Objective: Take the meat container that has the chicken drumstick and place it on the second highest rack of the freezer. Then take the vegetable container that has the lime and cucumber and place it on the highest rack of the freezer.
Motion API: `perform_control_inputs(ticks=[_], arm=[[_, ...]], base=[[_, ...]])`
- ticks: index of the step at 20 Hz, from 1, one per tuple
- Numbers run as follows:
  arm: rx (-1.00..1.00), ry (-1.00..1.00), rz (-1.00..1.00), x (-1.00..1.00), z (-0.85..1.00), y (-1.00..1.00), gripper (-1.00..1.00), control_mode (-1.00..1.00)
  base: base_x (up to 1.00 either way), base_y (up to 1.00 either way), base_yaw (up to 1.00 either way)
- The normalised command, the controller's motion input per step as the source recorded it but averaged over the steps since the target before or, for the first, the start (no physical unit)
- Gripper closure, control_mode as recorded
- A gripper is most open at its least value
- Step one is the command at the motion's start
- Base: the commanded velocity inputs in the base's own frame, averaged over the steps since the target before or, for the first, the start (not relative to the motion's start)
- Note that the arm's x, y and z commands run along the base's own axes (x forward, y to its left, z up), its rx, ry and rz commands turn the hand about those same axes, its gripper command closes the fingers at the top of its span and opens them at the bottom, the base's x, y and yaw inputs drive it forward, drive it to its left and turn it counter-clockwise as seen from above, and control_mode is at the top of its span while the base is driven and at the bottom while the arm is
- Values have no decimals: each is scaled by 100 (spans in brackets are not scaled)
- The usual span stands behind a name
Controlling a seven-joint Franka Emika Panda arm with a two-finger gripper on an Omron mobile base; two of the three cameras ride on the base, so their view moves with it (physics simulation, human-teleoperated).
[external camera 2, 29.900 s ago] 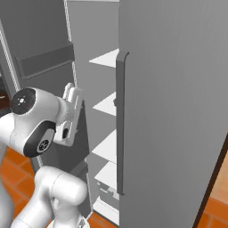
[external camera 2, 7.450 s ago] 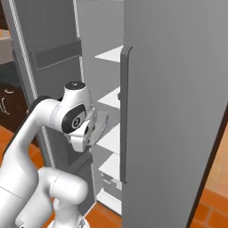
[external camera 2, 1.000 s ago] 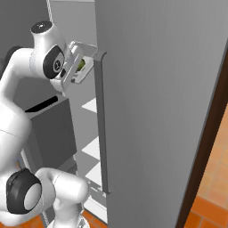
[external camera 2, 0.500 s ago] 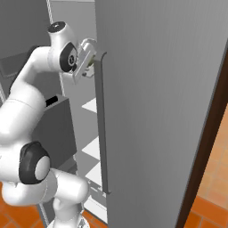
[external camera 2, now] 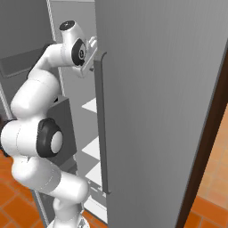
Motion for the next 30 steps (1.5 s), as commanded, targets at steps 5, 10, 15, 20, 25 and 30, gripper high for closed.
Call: perform_control_inputs(ticks=[5, 10, 15, 20, 25, 30], arm=[[0, 1, -2, 68, 0, -12, 100, -100], [0, 4, -3, 64, 0, -18, 100, -100], [0, 1, -2, 59, 0, -18, 100, -100], [0, 0, 0, 43, -6, -12, 100, -100], [0, 0, 0, 22, -37, -9, 100, -100], [0, -2, 0, 4, -12, -2, 100, -100]], base=[[0, 0, 0], [0, 0, 0], [0, 0, 0], [0, 0, 0], [0, 0, 0], [0, 0, 0]])
